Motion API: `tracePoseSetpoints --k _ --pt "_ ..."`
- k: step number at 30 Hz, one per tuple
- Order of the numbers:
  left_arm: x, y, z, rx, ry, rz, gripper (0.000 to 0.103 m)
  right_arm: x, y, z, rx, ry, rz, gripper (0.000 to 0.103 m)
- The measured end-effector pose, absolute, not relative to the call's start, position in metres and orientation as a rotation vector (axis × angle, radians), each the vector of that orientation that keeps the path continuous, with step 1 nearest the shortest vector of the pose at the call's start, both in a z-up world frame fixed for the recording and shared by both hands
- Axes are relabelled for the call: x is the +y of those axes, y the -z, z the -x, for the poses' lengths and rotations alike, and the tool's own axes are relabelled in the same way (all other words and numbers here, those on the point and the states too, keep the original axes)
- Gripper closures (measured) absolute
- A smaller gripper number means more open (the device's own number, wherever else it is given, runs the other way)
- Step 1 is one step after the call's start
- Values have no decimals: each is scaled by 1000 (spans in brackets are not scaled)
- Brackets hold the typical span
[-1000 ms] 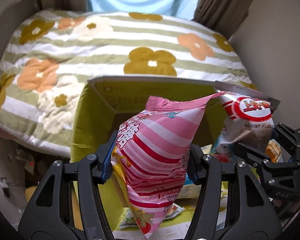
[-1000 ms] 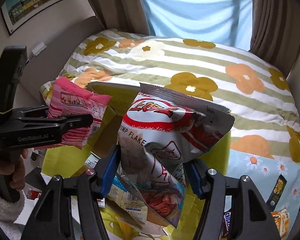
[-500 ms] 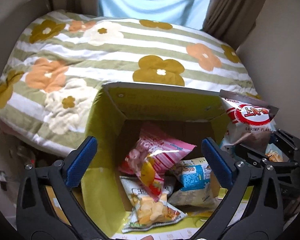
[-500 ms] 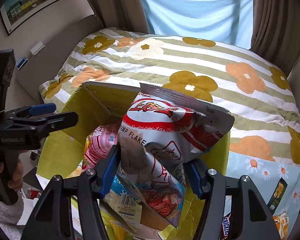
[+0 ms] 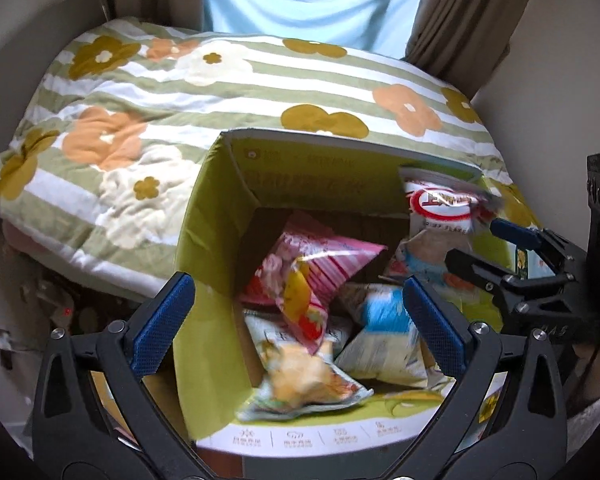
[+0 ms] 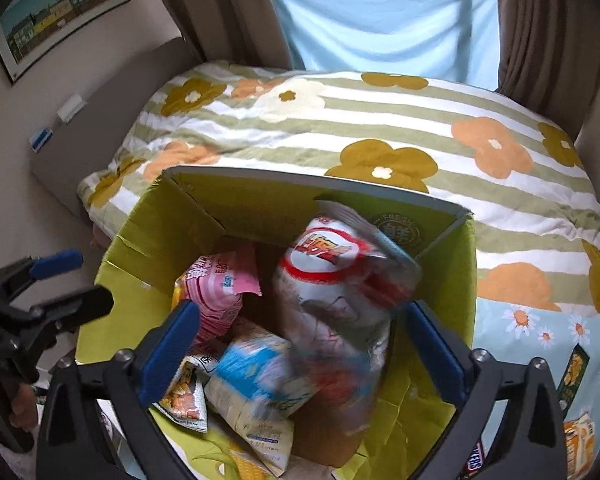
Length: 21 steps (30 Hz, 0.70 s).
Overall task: Organize snacks
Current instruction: 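Release the pink bag from left tool while right tool drops Oishi bag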
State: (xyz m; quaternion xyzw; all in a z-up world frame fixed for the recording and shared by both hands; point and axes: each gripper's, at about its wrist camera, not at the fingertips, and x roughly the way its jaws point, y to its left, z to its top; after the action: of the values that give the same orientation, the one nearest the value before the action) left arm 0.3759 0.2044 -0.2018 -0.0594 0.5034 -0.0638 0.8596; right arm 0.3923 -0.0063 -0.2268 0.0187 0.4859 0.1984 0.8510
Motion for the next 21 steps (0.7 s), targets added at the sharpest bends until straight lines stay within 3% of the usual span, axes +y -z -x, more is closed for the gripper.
tracePoseSetpoints --k 21 --pt "192 163 -327 970 208 97 0 -30 162 -326 923 -338 -65 1"
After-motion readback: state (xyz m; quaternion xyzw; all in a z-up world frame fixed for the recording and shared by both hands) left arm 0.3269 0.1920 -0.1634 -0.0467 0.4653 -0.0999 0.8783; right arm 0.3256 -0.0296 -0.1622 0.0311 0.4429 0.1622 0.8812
